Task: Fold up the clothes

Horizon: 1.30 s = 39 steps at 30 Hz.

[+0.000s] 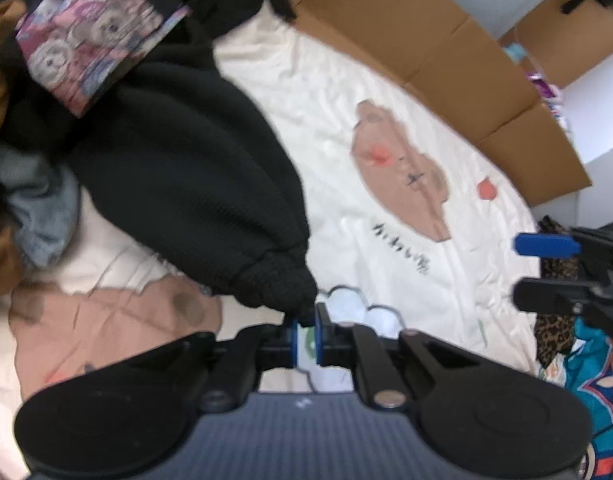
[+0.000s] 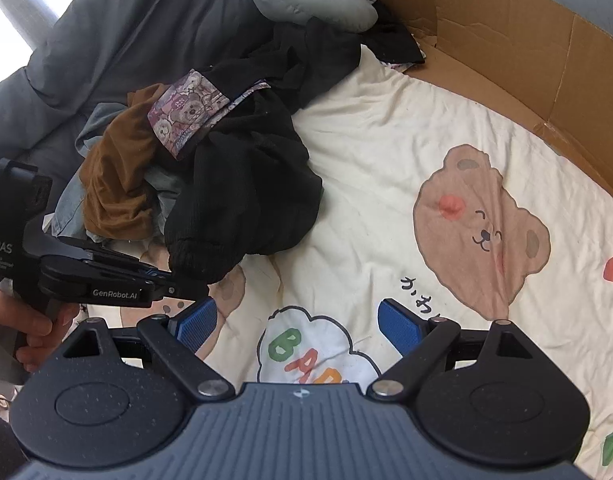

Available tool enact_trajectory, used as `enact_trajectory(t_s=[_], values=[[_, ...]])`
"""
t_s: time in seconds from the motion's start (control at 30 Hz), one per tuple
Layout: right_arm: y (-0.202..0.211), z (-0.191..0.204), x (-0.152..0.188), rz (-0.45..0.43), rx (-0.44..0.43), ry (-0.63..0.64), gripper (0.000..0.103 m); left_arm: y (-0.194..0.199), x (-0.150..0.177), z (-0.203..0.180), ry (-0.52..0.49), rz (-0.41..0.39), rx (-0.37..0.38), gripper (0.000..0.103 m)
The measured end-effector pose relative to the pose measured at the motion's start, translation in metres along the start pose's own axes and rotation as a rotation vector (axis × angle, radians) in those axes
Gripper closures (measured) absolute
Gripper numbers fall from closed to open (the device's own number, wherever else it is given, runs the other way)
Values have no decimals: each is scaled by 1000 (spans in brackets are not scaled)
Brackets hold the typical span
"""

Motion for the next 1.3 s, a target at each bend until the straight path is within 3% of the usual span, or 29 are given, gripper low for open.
enact_trajectory(t_s=[0.13,0.2,0.27,0.67,1.1,1.3], values=[[-1,-2,4,10,2,2,12,-7,7,22,22,55,-84,84],[-3,-2,6,15,3,2,12,-7,8,34,33,42,-116,59],[-5,-3,8,15,17,10,12,-5,6,47,49,22,-162,48],[-45,-1,-13,-2,66,69,12,-6,-14,109,118,-19,-273,45],[-120,47,-18,-8,0,95,12,-19,-43,139,173,-94,-297,44],[-147,53,-16,-2,15,55,17,-10,-73,147,226,-209,-296,38]])
Point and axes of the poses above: each gripper's, at about its wrist camera, not at the fingertips, and y roughly against the way its jaws point, z to its left, x to its underside, the point moved 6 cm from there along -y, roughly the way its jaws point, and after that the axes turned 14 degrees about -z, right-handed, at the moved point
